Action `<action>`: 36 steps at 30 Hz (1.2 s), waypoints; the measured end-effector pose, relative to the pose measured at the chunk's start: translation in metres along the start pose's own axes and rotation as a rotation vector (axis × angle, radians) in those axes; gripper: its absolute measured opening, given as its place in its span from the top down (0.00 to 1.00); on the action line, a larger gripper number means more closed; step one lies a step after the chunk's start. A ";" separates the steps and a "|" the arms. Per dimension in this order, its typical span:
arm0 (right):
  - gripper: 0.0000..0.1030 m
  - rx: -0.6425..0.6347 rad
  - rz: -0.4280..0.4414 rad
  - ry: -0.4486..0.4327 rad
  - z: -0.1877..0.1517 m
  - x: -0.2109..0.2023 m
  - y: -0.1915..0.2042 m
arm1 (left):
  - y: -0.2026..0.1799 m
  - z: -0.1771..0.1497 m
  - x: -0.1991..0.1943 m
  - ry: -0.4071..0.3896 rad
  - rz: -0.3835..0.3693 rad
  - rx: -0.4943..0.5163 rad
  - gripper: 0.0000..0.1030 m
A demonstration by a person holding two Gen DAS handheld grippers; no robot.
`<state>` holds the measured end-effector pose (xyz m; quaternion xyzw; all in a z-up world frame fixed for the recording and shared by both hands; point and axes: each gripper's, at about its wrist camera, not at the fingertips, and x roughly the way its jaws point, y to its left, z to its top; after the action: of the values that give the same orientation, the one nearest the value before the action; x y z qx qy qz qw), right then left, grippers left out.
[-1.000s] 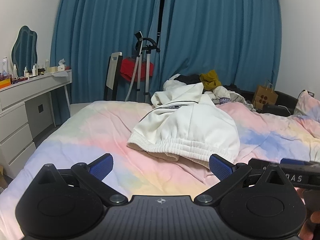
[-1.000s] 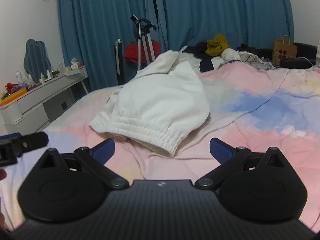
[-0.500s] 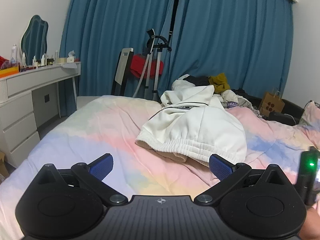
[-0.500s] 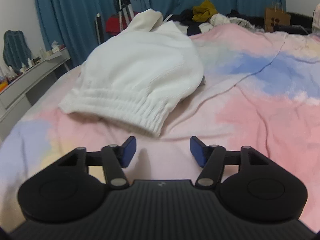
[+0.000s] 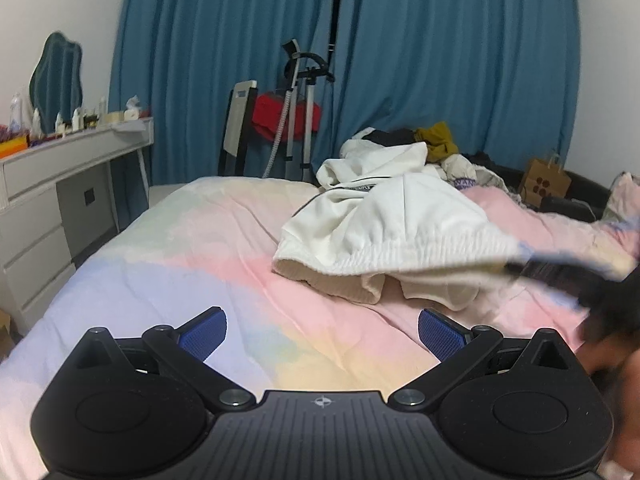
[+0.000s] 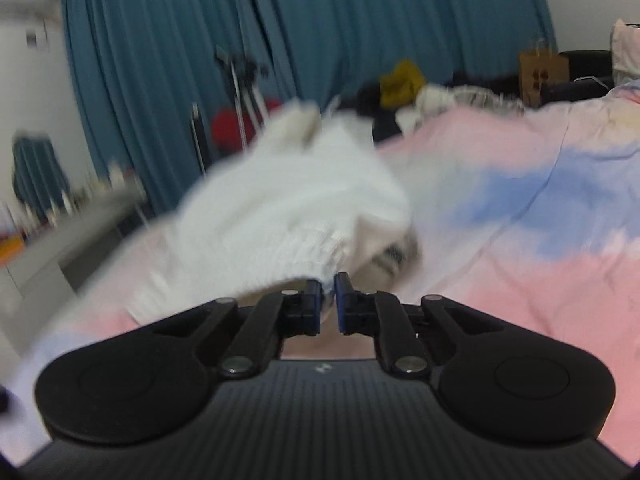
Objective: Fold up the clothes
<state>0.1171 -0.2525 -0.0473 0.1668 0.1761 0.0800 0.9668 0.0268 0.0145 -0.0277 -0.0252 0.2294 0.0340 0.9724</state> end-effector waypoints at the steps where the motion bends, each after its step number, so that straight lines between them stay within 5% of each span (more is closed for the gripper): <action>1: 0.90 0.016 0.008 -0.024 0.008 -0.011 0.000 | -0.002 -0.001 0.003 0.000 0.003 0.014 0.00; 8: 0.90 -0.002 0.038 -0.118 0.040 -0.068 -0.005 | -0.028 -0.002 0.049 0.009 0.032 0.136 0.00; 14: 0.91 0.046 0.032 -0.095 0.047 -0.065 -0.020 | -0.053 -0.007 0.111 0.025 0.085 0.267 0.05; 18: 0.91 -0.046 -0.021 -0.104 0.033 -0.057 -0.024 | -0.055 -0.001 0.152 0.022 0.144 0.286 0.13; 24: 0.91 0.023 -0.004 -0.035 0.036 -0.047 -0.031 | -0.031 0.042 0.192 0.072 0.065 0.172 0.48; 26: 0.91 -0.029 -0.020 -0.024 0.031 -0.046 -0.024 | -0.020 0.057 0.195 0.080 0.072 0.109 0.76; 31: 0.91 0.052 0.026 0.101 0.009 -0.041 -0.019 | 0.017 0.092 0.170 -0.021 0.106 -0.046 0.85; 36: 0.90 -0.036 0.123 0.150 -0.022 -0.054 0.035 | 0.046 0.135 0.138 -0.118 0.138 -0.037 0.88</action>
<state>0.0555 -0.2254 -0.0377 0.1533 0.2358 0.1546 0.9471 0.2062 0.0768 0.0295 -0.0255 0.1725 0.1064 0.9789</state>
